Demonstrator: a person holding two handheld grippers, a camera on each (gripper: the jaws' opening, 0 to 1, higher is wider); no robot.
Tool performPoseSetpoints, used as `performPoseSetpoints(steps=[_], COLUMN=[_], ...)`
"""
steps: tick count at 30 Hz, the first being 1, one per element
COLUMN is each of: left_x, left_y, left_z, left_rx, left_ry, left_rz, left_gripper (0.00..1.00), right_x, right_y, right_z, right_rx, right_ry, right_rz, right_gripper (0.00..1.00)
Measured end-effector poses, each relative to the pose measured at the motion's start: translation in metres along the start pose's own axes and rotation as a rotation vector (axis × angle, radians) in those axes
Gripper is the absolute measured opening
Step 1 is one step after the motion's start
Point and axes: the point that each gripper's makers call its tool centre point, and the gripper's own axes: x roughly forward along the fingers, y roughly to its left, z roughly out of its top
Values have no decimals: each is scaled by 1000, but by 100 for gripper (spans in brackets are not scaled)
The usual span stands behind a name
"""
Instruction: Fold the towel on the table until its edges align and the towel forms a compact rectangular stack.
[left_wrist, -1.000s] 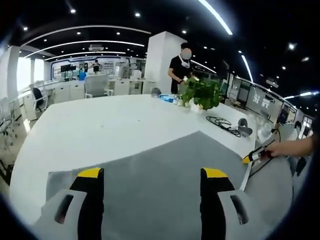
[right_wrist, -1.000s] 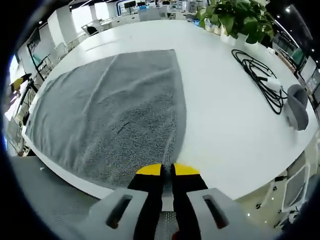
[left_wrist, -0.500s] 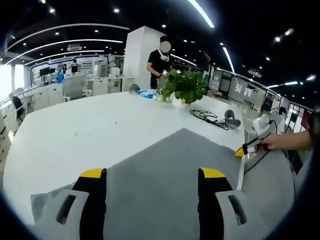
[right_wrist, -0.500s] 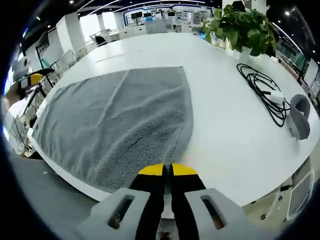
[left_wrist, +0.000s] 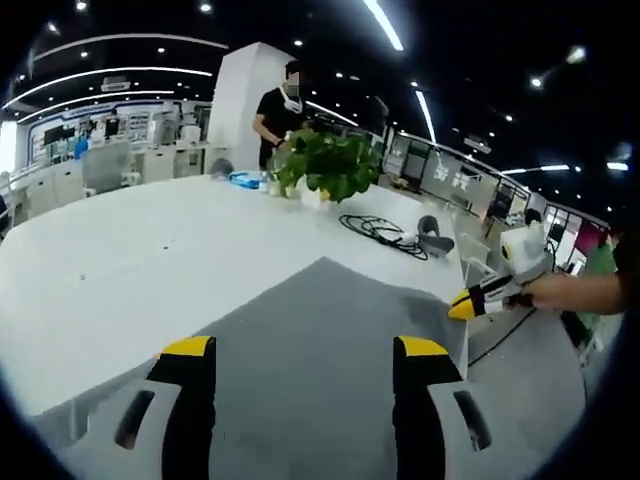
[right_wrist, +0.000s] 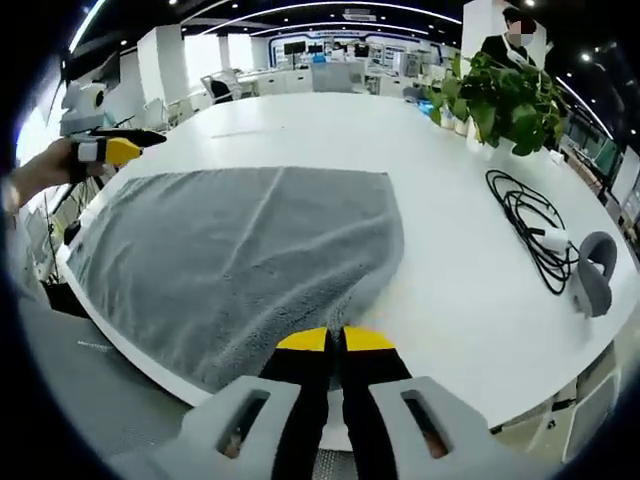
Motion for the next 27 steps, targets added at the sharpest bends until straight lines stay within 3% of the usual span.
performPoseSetpoints(steps=[3, 5, 11, 15, 19, 27], left_x=[16, 23, 58, 74, 93, 127], left_y=[-14, -24, -49, -49, -51, -61], left_z=[3, 12, 16, 19, 30, 45], left_rx=[2, 12, -1, 17, 5, 61], left_ry=[11, -27, 2, 14, 12, 33], left_rz=[-42, -63, -129, -142, -175, -215], left_gripper=[74, 74, 74, 73, 72, 73], right_x=[-1, -4, -9, -7, -11, -9], right_y=[2, 1, 21, 26, 36, 44], right_z=[2, 2, 11, 13, 22, 26], right_rx=[-56, -128, -145, -154, -180, -213], right_ry=[7, 21, -3, -14, -30, -41], right_rz=[-7, -33, -8, 8, 25, 33], right_gripper=[0, 0, 0, 0, 0, 0])
